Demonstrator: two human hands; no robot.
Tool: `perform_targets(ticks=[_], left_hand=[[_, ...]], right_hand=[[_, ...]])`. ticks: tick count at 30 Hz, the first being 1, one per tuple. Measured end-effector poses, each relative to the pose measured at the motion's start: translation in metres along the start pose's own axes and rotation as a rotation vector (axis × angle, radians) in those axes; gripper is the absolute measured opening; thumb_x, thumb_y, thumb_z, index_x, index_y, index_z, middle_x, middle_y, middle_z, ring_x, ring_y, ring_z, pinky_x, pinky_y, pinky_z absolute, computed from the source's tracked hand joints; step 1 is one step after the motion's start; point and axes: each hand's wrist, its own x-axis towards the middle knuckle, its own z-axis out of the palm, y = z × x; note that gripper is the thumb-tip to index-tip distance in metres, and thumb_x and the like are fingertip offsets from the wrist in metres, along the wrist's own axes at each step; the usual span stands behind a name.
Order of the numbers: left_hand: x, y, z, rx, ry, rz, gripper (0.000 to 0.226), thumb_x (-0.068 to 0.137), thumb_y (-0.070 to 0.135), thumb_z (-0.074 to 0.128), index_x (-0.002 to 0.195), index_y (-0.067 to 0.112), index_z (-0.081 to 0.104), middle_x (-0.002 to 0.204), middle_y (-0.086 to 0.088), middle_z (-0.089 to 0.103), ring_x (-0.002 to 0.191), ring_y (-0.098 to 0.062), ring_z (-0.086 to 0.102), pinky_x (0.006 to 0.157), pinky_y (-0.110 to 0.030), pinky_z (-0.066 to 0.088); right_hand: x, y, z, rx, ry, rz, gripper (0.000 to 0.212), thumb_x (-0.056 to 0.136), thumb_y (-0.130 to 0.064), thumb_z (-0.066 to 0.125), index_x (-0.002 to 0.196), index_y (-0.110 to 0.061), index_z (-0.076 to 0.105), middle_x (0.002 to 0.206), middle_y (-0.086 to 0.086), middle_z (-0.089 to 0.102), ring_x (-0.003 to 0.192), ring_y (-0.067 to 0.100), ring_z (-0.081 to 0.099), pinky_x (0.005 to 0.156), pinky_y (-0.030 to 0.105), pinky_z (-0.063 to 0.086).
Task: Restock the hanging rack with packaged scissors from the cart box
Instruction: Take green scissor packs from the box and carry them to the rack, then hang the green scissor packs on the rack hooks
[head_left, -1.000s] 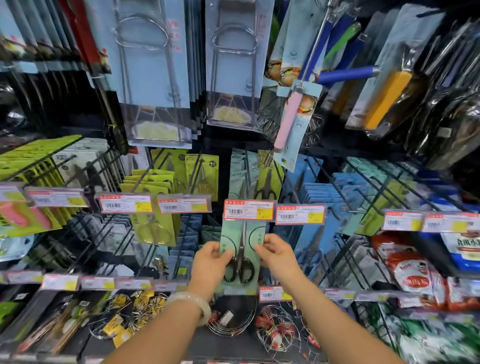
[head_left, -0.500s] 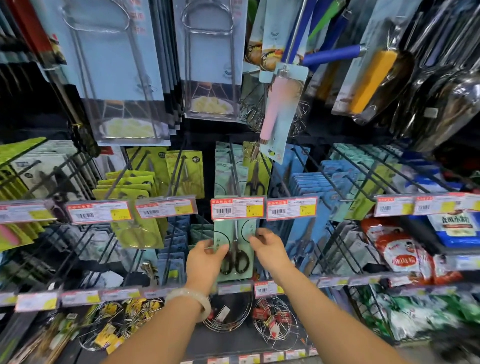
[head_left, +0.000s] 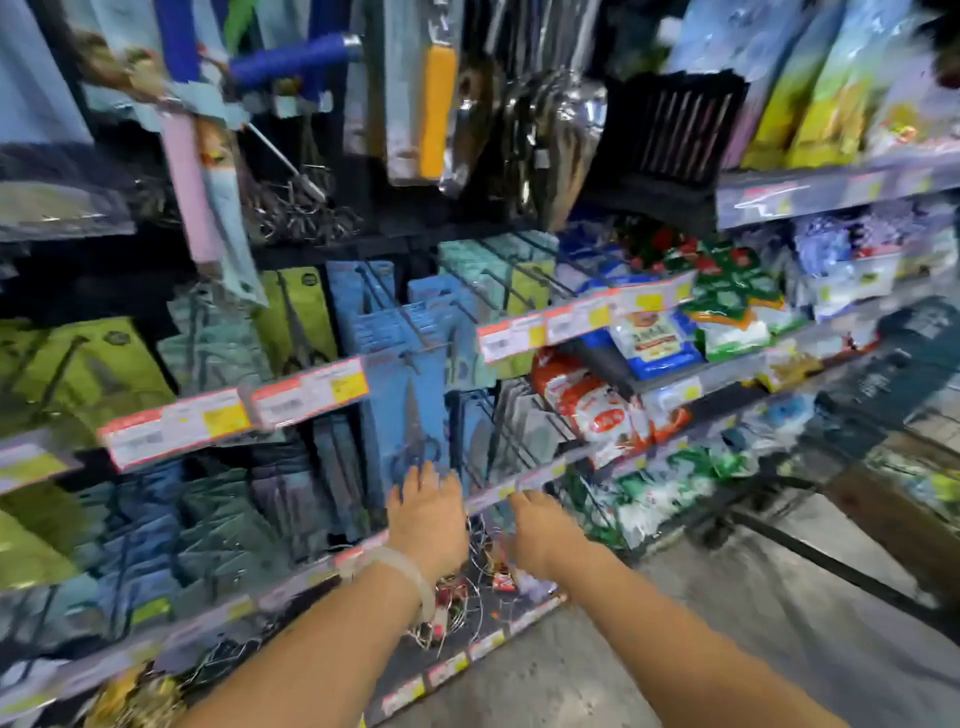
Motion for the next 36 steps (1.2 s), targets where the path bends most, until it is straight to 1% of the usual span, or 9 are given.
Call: perform_targets(ticks=[4,9,12,14,18,21,26,31,36], left_hand=[[0.009,0.116,-0.005,0.1,-0.048,0.195,0.072,0.092,0.024,0.053,0.151,0.016,0.012,0.16,-0.011,0.001,0.148,-0.03,-0.003,0.12,-0.047,0.006],[0.009,0.265,0.005,0.2,-0.011,0.452,0.065,0.094,0.027,0.049,0.15,0.013,0.018,0.158,-0.013,0.009,0.146,-0.034,0.008,0.119,-0.049,0.01],[-0.002,0.344,0.013,0.245,-0.027,0.581,0.066,0.093,0.027,0.05,0.15,0.014,0.018,0.158,-0.015,0.01,0.146,-0.035,0.008,0.118,-0.05,0.008],[-0.009,0.391,0.019,0.276,-0.021,0.672,0.064,0.092,0.027,0.05,0.149,0.014,0.022,0.156,-0.016,0.017,0.146,-0.034,0.012,0.118,-0.05,0.012],[-0.02,0.477,0.032,0.352,-0.064,0.838,0.067,0.093,0.028,0.052,0.149,0.014,0.018,0.158,-0.014,0.012,0.146,-0.034,0.01,0.119,-0.049,0.011],[-0.022,0.534,0.048,0.368,-0.102,0.927,0.065,0.095,0.025,0.049,0.15,0.016,0.016,0.159,-0.012,0.006,0.147,-0.032,0.003,0.119,-0.049,0.008],[-0.001,0.621,0.072,0.409,-0.126,1.073,0.065,0.092,0.022,0.05,0.148,0.013,0.019,0.158,-0.014,0.011,0.147,-0.032,0.006,0.119,-0.05,0.011],[0.054,0.71,0.081,0.435,-0.113,1.134,0.069,0.089,0.021,0.054,0.148,0.012,0.019,0.157,-0.015,0.013,0.147,-0.032,0.007,0.119,-0.051,0.01],[0.126,0.821,0.063,0.414,-0.097,1.134,0.064,0.092,0.024,0.054,0.147,0.011,0.023,0.156,-0.016,0.017,0.146,-0.032,0.011,0.118,-0.049,0.014]], right_hand=[[-0.035,0.106,-0.032,-0.059,0.139,0.127,0.049,0.091,-0.031,0.05,0.133,-0.009,0.038,0.134,0.015,0.042,0.128,0.03,0.04,0.103,0.039,0.035],[-0.096,0.234,-0.079,-0.122,0.199,0.328,0.047,0.089,-0.029,0.054,0.13,-0.009,0.04,0.133,0.015,0.045,0.128,0.032,0.039,0.103,0.042,0.037],[-0.139,0.298,-0.098,-0.073,0.206,0.469,0.044,0.09,-0.026,0.055,0.127,-0.007,0.041,0.13,0.015,0.045,0.125,0.034,0.04,0.099,0.043,0.039],[-0.164,0.337,-0.104,-0.031,0.185,0.557,0.047,0.089,-0.026,0.058,0.129,-0.007,0.04,0.13,0.015,0.044,0.124,0.035,0.041,0.097,0.044,0.039],[-0.205,0.408,-0.103,0.045,0.186,0.707,0.055,0.086,-0.026,0.062,0.133,-0.009,0.038,0.134,0.015,0.044,0.128,0.033,0.039,0.104,0.043,0.037],[-0.226,0.456,-0.1,0.101,0.205,0.8,0.05,0.089,-0.026,0.057,0.132,-0.008,0.039,0.135,0.014,0.042,0.13,0.033,0.037,0.105,0.042,0.036],[-0.229,0.543,-0.103,0.166,0.182,0.927,0.038,0.089,-0.026,0.053,0.122,-0.01,0.043,0.129,0.015,0.043,0.125,0.034,0.039,0.101,0.043,0.038],[-0.199,0.634,-0.135,0.174,0.224,0.983,0.053,0.087,-0.033,0.056,0.132,-0.011,0.041,0.135,0.014,0.044,0.127,0.034,0.04,0.105,0.042,0.037],[-0.161,0.737,-0.185,0.237,0.289,1.032,0.046,0.088,-0.034,0.055,0.126,-0.011,0.043,0.132,0.013,0.045,0.123,0.034,0.043,0.097,0.044,0.043]])
